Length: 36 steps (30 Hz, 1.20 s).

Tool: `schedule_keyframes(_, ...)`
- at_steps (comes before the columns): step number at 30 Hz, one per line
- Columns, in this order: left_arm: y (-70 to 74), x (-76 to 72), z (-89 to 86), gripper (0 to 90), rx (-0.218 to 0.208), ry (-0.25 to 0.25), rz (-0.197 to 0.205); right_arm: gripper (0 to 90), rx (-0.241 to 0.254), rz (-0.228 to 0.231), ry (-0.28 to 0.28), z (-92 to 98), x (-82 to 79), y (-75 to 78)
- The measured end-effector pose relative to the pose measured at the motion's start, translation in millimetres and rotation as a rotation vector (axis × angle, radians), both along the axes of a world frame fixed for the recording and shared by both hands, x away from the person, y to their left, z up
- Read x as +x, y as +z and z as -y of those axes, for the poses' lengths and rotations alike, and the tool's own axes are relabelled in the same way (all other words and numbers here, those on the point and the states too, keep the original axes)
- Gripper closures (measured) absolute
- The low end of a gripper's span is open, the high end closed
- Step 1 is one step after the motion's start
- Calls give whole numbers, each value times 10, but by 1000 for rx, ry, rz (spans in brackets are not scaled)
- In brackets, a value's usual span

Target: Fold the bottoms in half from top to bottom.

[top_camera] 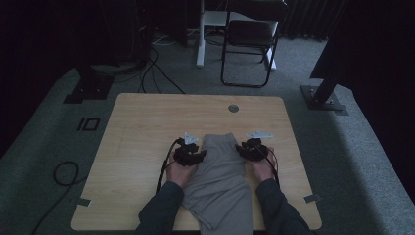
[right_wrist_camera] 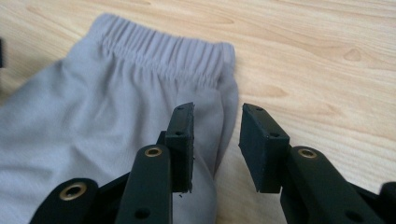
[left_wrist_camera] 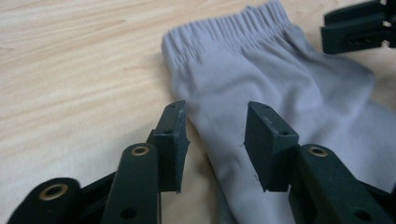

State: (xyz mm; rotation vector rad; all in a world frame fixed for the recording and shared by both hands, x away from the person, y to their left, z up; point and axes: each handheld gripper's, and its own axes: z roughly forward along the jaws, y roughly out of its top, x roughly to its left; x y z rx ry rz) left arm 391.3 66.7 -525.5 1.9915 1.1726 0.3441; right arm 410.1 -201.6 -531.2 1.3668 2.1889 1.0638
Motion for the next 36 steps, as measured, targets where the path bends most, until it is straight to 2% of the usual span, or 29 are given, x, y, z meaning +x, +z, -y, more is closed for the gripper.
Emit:
schedule_keyframes(3, -52, 134, 79, 563, 26, 14, -18, 568, 8, -23, 21, -49, 77, 6)
schedule_keyframes(5, -109, 212, 127, 544, 39, 23, -47, 543, -11, -36, 27, -111, 140, -17)
schedule_keyframes(8, -181, 276, 172, 529, 69, 31, -63, 518, -39, -68, 9, -194, 233, -69)
schedule_keyframes(10, -205, 302, 183, 515, 89, 42, -49, 516, -76, -91, -11, -230, 273, -109)
schedule_keyframes(12, -208, 325, 188, 510, 92, 46, -44, 518, -99, -87, -25, -255, 277, -125)
schedule_keyframes(15, -208, 338, 244, 522, 154, 26, -17, 531, -130, -88, -28, -303, 258, -115)
schedule_keyframes(16, -202, 347, 256, 532, 159, 15, -19, 534, -134, -93, -34, -313, 260, -109)
schedule_keyframes(18, -192, 371, 267, 605, 157, 3, -27, 578, -132, -101, -52, -333, 263, -104)
schedule_keyframes(21, -181, 395, 281, 722, 150, -10, -42, 750, -138, -98, -16, -386, 254, -94)
schedule_keyframes(23, -170, 414, 274, 792, 146, -26, -60, 832, -125, -114, 10, -392, 276, -86)
schedule_keyframes(26, -150, 443, 256, 846, 157, -18, -68, 868, -92, -137, 30, -358, 348, -83)
schedule_keyframes(28, -83, 477, 214, 858, 127, -3, -82, 872, -67, -132, 39, -327, 396, -71)
schedule_keyframes(29, -12, 487, 199, 861, 129, -4, -61, 872, -54, -122, 35, -310, 419, -39)
schedule_keyframes(30, 121, 501, 186, 862, 147, 0, -11, 873, -32, -106, 32, -295, 438, 20)
schedule_keyframes(31, 223, 518, 169, 863, 148, 6, 20, 872, -2, -72, 32, -278, 466, 146)
schedule_keyframes(34, 561, 557, 108, 864, 111, 29, 109, 872, 29, 19, 29, -278, 501, 478)
schedule_keyframes(35, 561, 557, 108, 864, 111, 29, 109, 872, 29, 19, 29, -278, 501, 478)
schedule_keyframes(36, 561, 557, 108, 864, 111, 29, 109, 872, 39, 49, 26, -277, 509, 590)
